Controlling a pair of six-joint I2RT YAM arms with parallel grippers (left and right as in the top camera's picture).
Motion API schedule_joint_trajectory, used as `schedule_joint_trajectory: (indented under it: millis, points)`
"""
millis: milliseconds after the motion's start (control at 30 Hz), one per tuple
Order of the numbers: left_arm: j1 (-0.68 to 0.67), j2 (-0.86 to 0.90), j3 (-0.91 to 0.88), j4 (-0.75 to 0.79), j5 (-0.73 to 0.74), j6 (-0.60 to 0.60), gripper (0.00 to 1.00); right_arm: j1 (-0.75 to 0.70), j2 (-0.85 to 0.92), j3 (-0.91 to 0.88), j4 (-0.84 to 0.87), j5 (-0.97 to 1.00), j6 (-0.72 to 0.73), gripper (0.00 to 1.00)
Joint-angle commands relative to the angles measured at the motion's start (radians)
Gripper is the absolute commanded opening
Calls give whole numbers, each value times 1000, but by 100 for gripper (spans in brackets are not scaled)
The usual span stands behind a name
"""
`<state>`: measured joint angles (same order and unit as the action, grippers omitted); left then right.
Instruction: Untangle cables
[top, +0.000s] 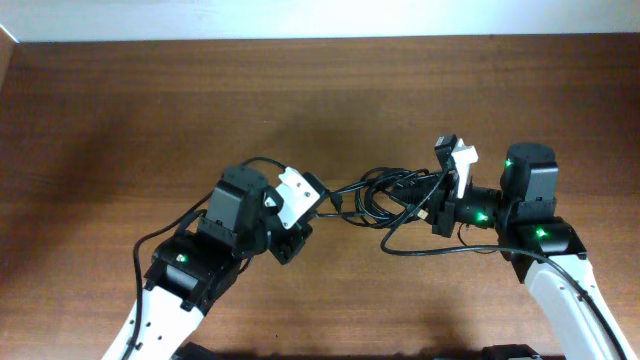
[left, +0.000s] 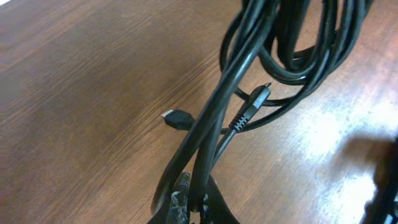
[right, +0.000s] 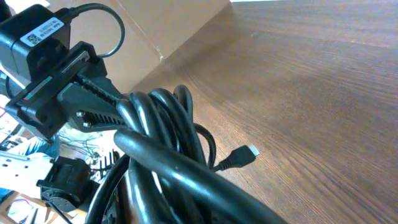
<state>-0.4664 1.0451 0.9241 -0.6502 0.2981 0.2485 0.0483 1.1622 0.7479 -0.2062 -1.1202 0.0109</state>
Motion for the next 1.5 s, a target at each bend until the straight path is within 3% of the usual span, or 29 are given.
schedule_joint_trajectory:
  millis: [0, 267, 1100, 1367, 1400, 1433, 1467]
  points:
    - [11, -20, 4, -17, -132, 16, 0, -16, -6, 3, 8, 32, 3, 4]
    - [11, -20, 4, 4, -143, 16, 0, -16, -6, 3, 8, 32, 3, 4]
    - [11, -20, 4, 19, -138, 323, 0, -16, -6, 3, 8, 36, -1, 4]
    - [11, -19, 4, -6, -141, 265, 6, -16, -6, 3, 7, 35, 0, 4]
    - [11, -19, 4, -6, -142, 264, 10, -16, -6, 3, 7, 35, 0, 4]
    - [11, -19, 4, -6, -142, 264, 24, -16, -6, 3, 7, 35, 0, 4]
    - [11, -19, 4, -6, -138, 257, 99, -16, -6, 3, 7, 35, 0, 4]
